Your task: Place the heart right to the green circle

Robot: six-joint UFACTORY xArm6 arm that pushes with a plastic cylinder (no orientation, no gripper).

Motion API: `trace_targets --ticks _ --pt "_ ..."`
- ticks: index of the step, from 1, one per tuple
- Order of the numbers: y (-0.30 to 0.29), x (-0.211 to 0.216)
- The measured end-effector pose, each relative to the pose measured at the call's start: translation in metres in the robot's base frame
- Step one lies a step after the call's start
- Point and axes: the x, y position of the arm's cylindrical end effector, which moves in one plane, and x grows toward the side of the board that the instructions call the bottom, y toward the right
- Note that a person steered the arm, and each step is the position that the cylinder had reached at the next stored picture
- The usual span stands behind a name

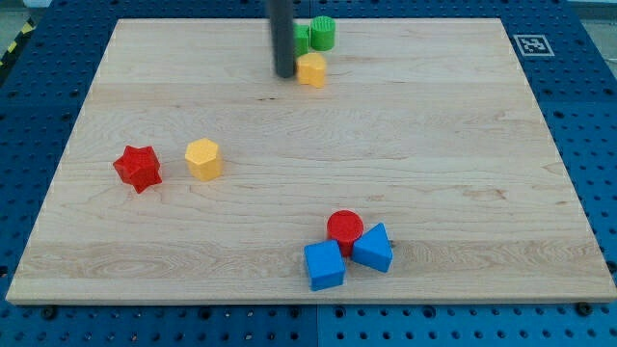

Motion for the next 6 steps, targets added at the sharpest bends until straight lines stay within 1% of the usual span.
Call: trace_targets --ticks 1,2,3,4,5,6 --pt "0.059 0.001" --pt "0.049 0.024" --pt "0.056 0.049" --pt "0.079 0.037" --pt "0.08 0.003" --pt "0.082 0.007"
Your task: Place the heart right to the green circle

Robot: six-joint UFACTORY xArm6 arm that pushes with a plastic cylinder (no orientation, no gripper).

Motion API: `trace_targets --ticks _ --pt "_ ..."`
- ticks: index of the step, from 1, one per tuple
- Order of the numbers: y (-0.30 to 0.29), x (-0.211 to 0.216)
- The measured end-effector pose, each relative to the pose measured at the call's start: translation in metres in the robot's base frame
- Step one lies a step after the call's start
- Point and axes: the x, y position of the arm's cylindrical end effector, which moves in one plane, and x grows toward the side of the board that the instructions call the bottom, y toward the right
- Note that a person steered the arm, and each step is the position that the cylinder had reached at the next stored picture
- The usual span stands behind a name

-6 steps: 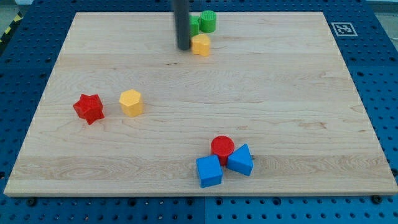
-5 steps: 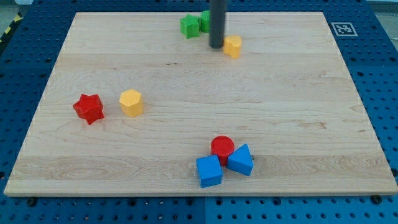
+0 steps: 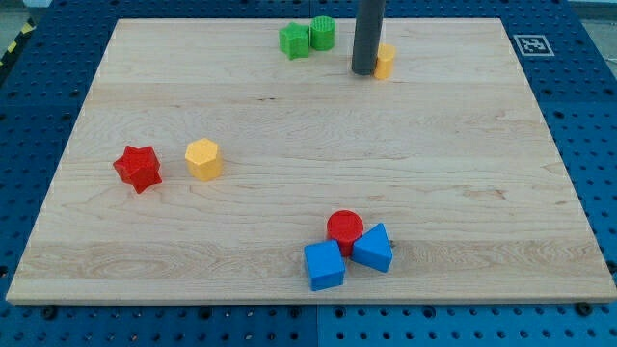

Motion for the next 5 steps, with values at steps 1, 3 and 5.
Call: trace_targets --ticks 1,3,5 --pt "0.017 0.039" --pt "0.032 -0.01" --pt "0.027 -0.026"
